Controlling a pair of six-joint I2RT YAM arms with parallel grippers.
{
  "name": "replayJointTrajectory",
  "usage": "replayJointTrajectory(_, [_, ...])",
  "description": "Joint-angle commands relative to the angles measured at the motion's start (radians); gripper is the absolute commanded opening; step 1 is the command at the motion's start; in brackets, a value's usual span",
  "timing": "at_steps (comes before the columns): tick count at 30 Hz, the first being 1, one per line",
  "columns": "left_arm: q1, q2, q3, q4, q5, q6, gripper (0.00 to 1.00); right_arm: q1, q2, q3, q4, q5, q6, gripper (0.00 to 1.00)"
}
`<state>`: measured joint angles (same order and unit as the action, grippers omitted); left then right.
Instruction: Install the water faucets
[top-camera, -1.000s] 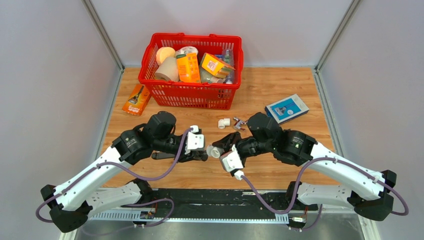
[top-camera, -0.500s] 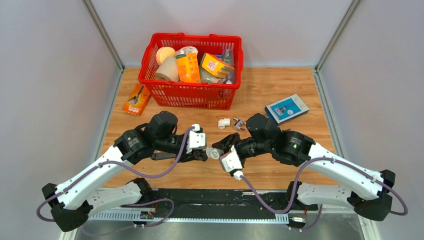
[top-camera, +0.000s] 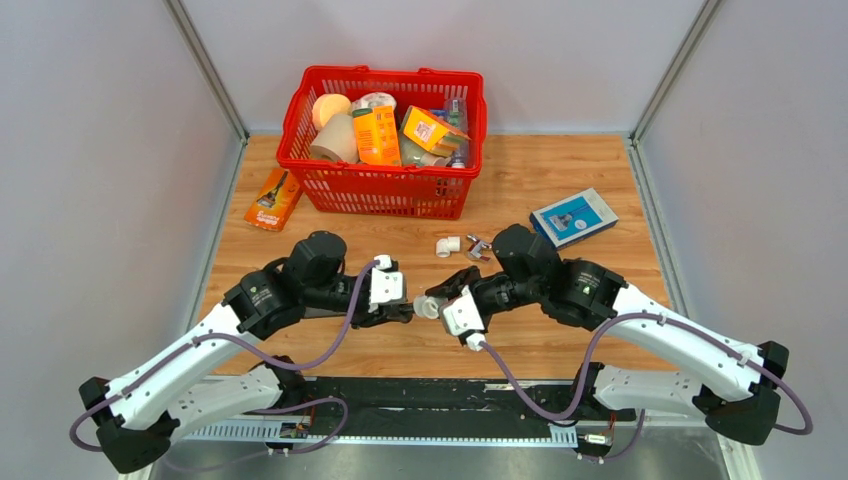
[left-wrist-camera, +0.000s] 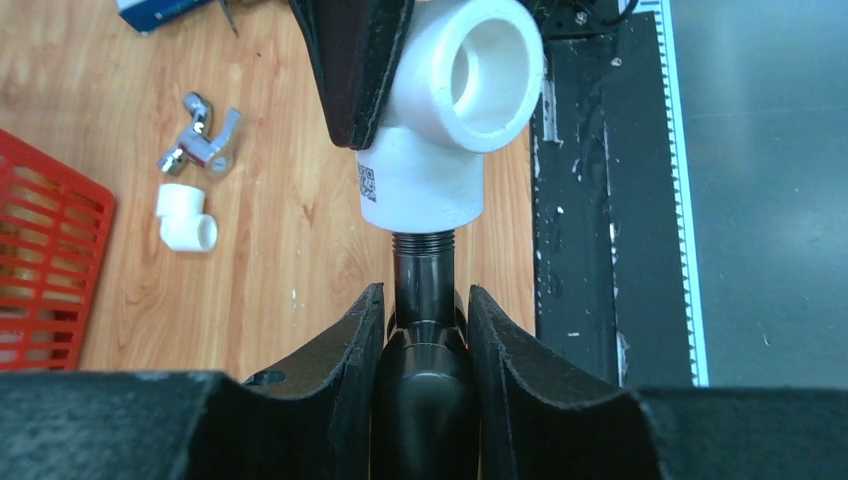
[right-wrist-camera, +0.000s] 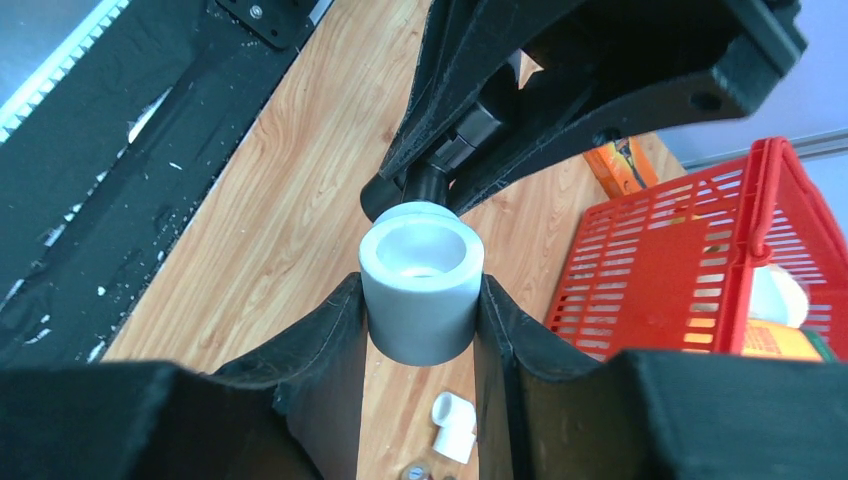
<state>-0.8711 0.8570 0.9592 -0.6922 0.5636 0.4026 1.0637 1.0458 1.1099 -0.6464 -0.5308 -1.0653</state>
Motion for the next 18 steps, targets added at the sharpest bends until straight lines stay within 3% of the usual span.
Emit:
replayJointTrajectory(1, [-0.009, -0.064, -0.022, 0.307, 0.064, -0.004, 0.00, -0.060, 0.010, -0.027, 0.085, -0.190, 0.074, 0.00])
replayJointTrajectory(5, [-0.009, -0.098, -0.059, 0.347, 0.038, 0.001, 0.00, -0.120, -0.023, -0.068, 0.177, -0.285, 0.136, 0.00])
replayJointTrajectory(12, [-0.009, -0.145, -0.106, 0.408, -0.039, -0.027, 0.00, -0.171, -0.089, -0.166, 0.346, -0.293, 0.240, 0.00])
replayJointTrajectory(18, [-0.009, -0.151, -0.131, 0.436, -0.077, -0.038, 0.00, -0.179, -0.092, -0.185, 0.379, -0.301, 0.292, 0.00])
